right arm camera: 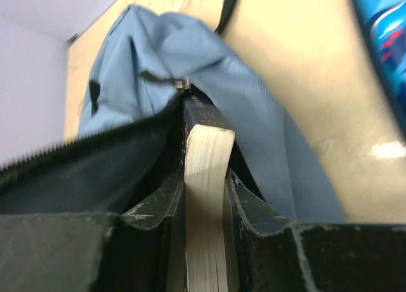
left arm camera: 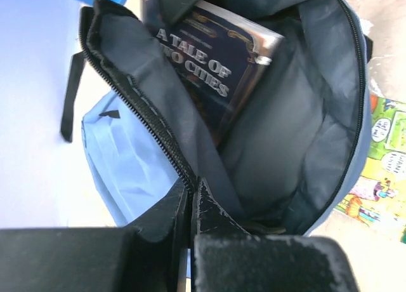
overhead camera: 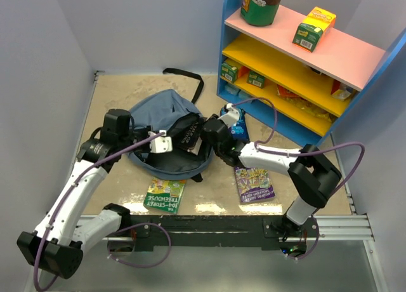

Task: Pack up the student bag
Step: Place the book in the student bag.

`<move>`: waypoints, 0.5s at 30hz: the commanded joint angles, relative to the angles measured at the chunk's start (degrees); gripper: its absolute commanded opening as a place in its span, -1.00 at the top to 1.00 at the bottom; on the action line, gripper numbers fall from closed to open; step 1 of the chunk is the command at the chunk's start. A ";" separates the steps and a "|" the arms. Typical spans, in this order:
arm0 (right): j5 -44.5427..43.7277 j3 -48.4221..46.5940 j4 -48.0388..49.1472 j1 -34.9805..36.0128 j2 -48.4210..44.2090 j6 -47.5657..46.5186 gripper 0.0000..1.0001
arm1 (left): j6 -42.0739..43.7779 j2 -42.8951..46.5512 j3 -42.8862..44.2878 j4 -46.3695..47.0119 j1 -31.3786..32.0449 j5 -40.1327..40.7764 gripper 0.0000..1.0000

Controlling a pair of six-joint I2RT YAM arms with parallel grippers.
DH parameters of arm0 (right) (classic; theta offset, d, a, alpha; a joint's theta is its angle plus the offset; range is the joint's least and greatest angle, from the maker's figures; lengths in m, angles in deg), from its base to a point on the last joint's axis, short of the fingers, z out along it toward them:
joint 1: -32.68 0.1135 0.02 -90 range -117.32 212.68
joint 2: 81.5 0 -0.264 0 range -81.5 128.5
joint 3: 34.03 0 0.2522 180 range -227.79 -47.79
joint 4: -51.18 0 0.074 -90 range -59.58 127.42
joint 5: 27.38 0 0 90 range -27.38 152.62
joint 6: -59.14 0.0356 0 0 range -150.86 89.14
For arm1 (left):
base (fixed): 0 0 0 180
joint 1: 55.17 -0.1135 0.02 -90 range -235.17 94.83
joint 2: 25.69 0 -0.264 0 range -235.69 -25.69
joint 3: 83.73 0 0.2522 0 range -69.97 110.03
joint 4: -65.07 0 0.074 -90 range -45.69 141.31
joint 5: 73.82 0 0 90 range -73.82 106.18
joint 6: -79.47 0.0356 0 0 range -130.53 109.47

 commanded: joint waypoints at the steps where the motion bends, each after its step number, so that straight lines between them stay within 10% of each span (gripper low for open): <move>1: 8.76 4.66 17.28 3.66 -4.71 -0.03 1.00 | -3.21 5.03 -3.15 10.11 0.22 2.93 1.00; 9: 22.47 13.64 47.57 3.05 -1.91 8.40 1.00 | -7.08 4.77 -1.05 13.65 0.22 2.24 1.00; 15: 22.41 7.67 49.58 2.52 2.49 8.15 1.00 | -7.18 5.03 0.98 10.05 0.22 -1.37 1.00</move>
